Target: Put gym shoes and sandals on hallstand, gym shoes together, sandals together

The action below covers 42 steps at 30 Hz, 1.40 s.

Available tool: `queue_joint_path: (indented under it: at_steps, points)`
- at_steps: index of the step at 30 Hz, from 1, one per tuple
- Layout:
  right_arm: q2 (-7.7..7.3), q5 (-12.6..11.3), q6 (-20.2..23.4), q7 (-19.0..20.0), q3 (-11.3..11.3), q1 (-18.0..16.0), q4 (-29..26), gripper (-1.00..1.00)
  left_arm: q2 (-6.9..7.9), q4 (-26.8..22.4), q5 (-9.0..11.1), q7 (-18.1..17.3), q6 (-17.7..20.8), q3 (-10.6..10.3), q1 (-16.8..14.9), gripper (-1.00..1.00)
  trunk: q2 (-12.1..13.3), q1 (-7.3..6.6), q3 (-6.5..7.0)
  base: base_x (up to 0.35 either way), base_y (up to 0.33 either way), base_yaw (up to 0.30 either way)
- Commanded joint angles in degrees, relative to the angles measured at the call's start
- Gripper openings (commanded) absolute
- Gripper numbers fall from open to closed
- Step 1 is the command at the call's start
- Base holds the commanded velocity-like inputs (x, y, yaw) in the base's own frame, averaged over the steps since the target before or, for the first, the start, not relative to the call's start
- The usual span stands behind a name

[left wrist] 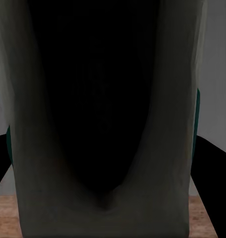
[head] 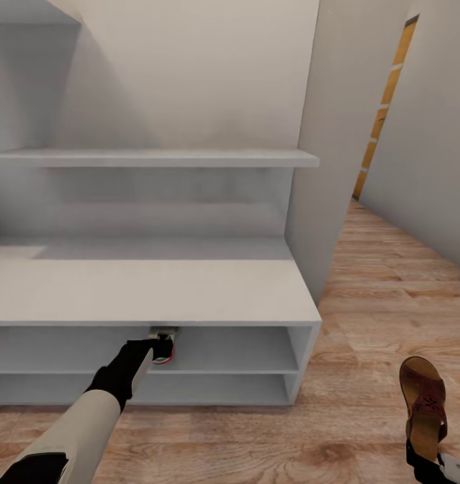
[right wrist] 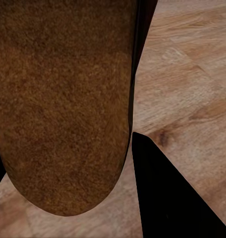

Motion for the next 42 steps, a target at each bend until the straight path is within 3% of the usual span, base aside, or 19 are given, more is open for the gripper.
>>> queue_joint_path:
  at_steps: [1,16,17,35,42]
  points:
    - [0.03,0.2,-0.2,0.5,-0.5,-0.1,0.1,-1.0,-0.07,-0.1,-0.4,-0.1,0.3,0.3,0.0,-1.0,0.0,-0.01,-0.05,0.01,0.0,0.0]
    - [0.03,0.2,-0.2,0.5,-0.5,-0.1,0.0,-1.0,-0.11,-0.1,-0.4,-0.1,0.1,0.3,0.1,-1.0,0.0,-0.01,-0.05,0.002,0.0,0.0]
    - [0.03,0.2,-0.2,0.5,-0.5,-0.1,0.1,-1.0,-0.1,-0.1,-0.4,-0.1,0.1,0.3,0.1,1.0,0.0,-0.01,-0.05,0.0,0.0,0.0]
    - [0.03,0.2,-0.2,0.5,-0.5,-0.1,0.1,-1.0,0.24,0.0,-0.3,-0.1,0.1,0.5,0.2,1.0,0.0,-0.01,-0.05,-0.004,0.001,0.0]
    - [0.03,0.2,-0.2,0.5,-0.5,-0.1,0.1,-1.0,0.14,-0.1,-0.3,-0.2,0.1,0.6,0.2,1.0,0.0,-0.01,-0.05,-0.206,0.1,0.0]
